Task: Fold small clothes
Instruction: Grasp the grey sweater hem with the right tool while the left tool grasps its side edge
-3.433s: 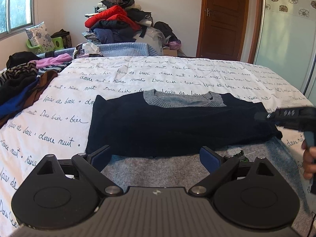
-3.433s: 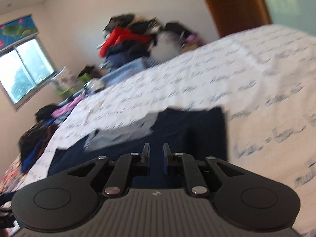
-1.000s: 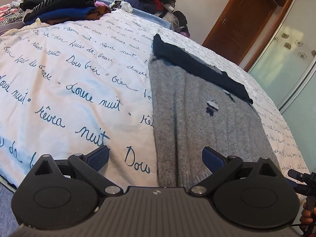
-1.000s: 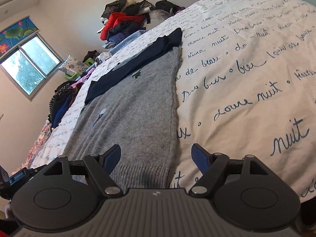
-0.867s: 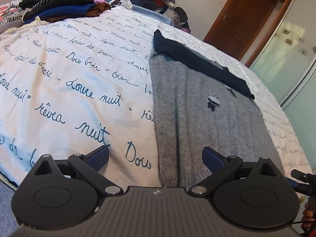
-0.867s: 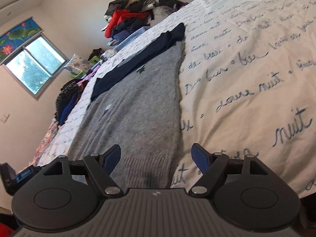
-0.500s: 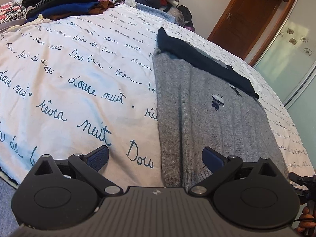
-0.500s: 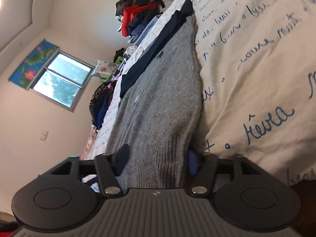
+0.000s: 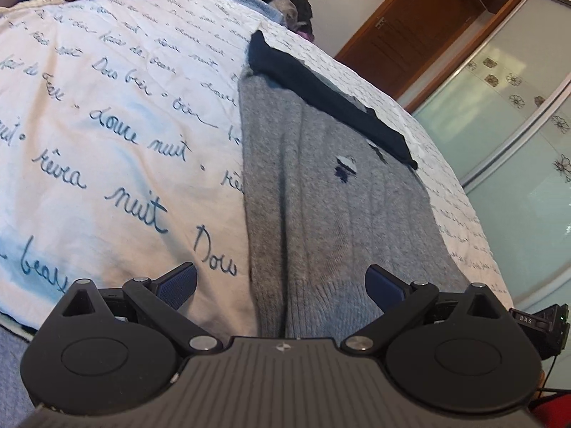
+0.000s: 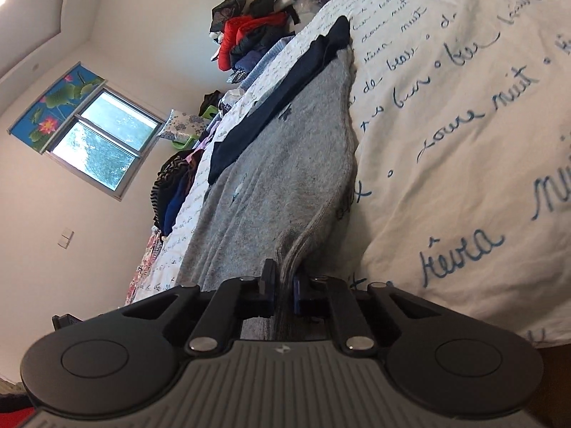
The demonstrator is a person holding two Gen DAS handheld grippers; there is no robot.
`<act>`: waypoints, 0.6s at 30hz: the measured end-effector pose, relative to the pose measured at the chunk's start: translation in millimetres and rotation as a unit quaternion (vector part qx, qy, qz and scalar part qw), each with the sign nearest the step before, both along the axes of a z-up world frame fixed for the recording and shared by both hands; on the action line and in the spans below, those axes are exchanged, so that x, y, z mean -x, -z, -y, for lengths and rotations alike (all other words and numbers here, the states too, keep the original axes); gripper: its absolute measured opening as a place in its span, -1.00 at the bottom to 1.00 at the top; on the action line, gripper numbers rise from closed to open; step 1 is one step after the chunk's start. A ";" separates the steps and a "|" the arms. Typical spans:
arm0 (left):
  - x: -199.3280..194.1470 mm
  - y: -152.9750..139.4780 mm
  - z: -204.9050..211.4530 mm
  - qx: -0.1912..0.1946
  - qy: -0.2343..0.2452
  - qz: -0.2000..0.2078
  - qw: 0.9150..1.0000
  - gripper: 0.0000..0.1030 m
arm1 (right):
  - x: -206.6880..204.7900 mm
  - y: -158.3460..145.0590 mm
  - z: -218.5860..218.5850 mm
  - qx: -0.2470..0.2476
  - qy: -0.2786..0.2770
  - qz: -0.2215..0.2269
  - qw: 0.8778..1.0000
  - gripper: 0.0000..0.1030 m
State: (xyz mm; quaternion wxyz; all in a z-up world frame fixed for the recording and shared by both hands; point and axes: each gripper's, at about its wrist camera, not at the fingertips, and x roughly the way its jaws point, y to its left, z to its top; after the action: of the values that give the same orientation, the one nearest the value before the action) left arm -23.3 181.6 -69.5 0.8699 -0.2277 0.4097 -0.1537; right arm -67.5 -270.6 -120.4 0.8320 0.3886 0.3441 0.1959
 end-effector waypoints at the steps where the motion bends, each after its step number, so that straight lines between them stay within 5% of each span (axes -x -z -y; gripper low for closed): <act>1: 0.8 1.0 0.3 0.005 0.004 -0.001 1.000 0.92 | 1.9 -2.3 1.0 0.007 0.000 0.000 1.000 -0.85; 12: -2.3 22.0 -11.7 0.108 -0.003 -0.033 0.994 0.90 | 14.7 -17.0 18.4 0.046 0.027 0.010 0.999 -0.90; 18: -3.4 46.2 -24.9 0.176 -0.009 -0.063 0.982 0.74 | 11.1 -3.1 15.8 0.053 0.029 -0.009 0.998 -0.90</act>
State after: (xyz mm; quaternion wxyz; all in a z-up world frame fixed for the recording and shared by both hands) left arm -19.9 206.5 -115.8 0.7901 -0.3899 0.4282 -0.2007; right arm -78.6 -286.4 -117.3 0.8536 0.3554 0.3503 0.1491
